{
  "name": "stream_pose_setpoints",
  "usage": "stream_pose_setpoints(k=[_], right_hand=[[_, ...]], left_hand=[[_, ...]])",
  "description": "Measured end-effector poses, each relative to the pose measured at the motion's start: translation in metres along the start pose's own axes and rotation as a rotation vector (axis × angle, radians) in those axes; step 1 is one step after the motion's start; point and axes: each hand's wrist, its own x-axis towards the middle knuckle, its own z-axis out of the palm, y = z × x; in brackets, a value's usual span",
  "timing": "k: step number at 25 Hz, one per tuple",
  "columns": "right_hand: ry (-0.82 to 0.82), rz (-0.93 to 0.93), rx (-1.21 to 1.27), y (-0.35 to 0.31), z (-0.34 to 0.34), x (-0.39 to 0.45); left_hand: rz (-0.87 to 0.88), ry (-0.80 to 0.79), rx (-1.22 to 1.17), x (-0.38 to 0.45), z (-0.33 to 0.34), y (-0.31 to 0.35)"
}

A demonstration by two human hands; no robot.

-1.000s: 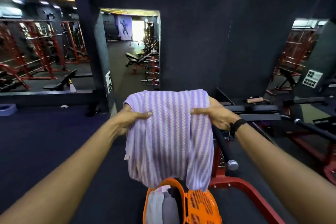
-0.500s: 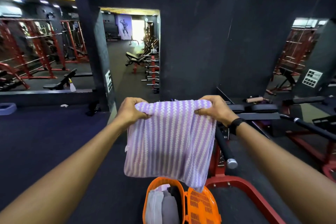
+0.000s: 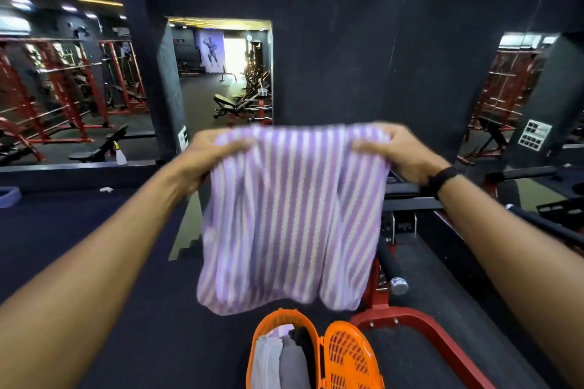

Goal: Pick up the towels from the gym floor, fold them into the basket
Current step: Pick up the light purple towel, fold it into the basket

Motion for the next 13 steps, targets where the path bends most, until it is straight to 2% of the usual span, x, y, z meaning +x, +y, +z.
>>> stream_pose_setpoints(k=[1, 2, 4, 5, 9, 11, 13], right_hand=[[0.011, 0.019, 0.187, -0.006, -0.007, 0.004], [-0.041, 0.072, 0.32, -0.007, -0.006, 0.002], [-0.151, 0.21, 0.339, 0.012, 0.007, -0.011], [-0.169, 0.255, 0.328, 0.022, 0.017, -0.015], [-0.035, 0.373, 0.401, 0.048, 0.031, -0.014], [-0.037, 0.388, 0.436, 0.051, 0.029, -0.014], [-0.131, 0.37, 0.32, 0.055, 0.033, -0.018]], left_hand=[[-0.008, 0.013, -0.205, 0.001, -0.003, 0.006], [-0.055, -0.026, -0.306, -0.003, -0.004, 0.005], [-0.173, -0.165, -0.313, -0.022, 0.007, -0.013], [-0.239, -0.162, -0.3, -0.024, 0.013, -0.026], [-0.483, 0.151, -0.426, -0.014, 0.015, -0.05], [-0.456, 0.151, -0.51, -0.011, 0.008, -0.053], [-0.36, 0.085, -0.383, -0.015, 0.003, -0.059]])
